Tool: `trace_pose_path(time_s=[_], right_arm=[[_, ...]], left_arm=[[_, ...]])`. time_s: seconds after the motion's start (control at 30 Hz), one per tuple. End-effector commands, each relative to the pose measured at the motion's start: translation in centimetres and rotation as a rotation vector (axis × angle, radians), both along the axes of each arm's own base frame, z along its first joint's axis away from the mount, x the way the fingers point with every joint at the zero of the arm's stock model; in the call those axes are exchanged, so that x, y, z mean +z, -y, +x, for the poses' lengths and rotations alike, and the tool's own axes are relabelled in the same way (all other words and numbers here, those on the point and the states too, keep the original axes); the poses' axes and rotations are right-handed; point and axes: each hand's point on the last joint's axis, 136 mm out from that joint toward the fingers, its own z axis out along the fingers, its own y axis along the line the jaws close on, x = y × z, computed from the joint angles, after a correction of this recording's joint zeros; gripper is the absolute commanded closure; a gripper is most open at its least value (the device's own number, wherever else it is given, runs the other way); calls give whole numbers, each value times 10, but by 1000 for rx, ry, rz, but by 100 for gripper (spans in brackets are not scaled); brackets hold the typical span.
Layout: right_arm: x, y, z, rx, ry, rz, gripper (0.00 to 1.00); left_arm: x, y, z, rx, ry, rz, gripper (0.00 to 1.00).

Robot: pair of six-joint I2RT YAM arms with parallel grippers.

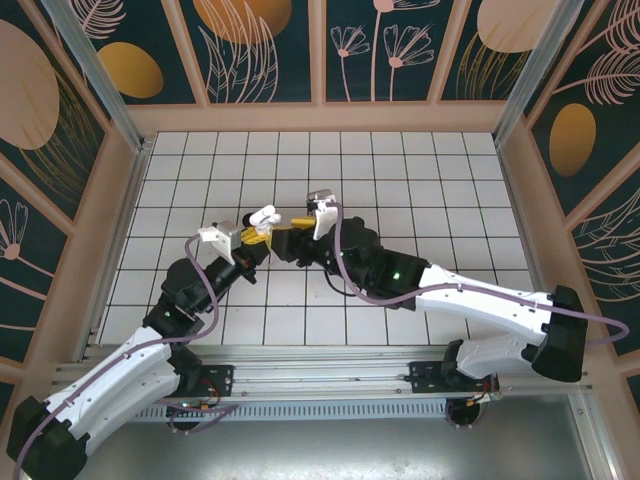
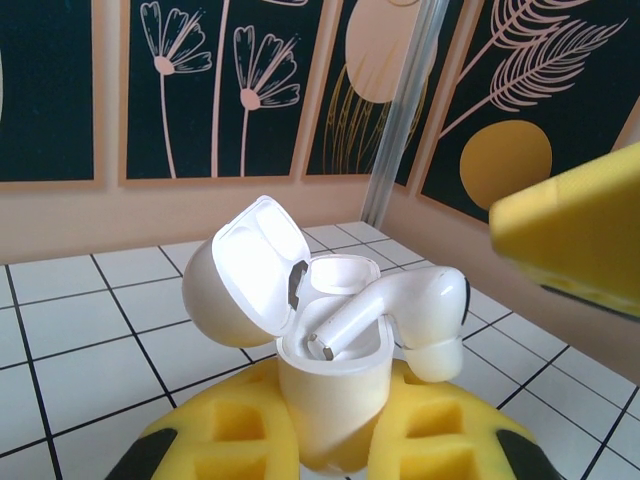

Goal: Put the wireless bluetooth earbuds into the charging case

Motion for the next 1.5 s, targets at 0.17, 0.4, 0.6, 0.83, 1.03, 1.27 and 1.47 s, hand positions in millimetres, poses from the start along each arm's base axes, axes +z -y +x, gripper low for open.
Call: trace_pose_path(time_s=[0.17, 0.4, 0.6, 0.83, 1.03, 1.27, 1.47], right_arm=[[28, 10, 5, 32, -28, 49, 44], [14, -8, 2, 104, -82, -3, 50], [1, -20, 2, 118, -134, -44, 51], [-8, -23, 7, 82, -160, -84, 51], [-15, -27, 9, 75, -177, -125, 52], [-22, -32, 11, 72, -186, -158, 52], [-25, -36, 13, 77, -181, -181, 59]], left_arm=[[1, -3, -2, 9, 14, -13, 100], [0, -3, -1, 10, 12, -9, 100], [-2, -4, 1, 22, 4, -3, 100], [-3, -4, 1, 26, 2, 5, 100], [-4, -5, 2, 30, 3, 9, 100], [-4, -4, 2, 27, 4, 12, 100], [-4, -4, 1, 22, 4, 13, 100]])
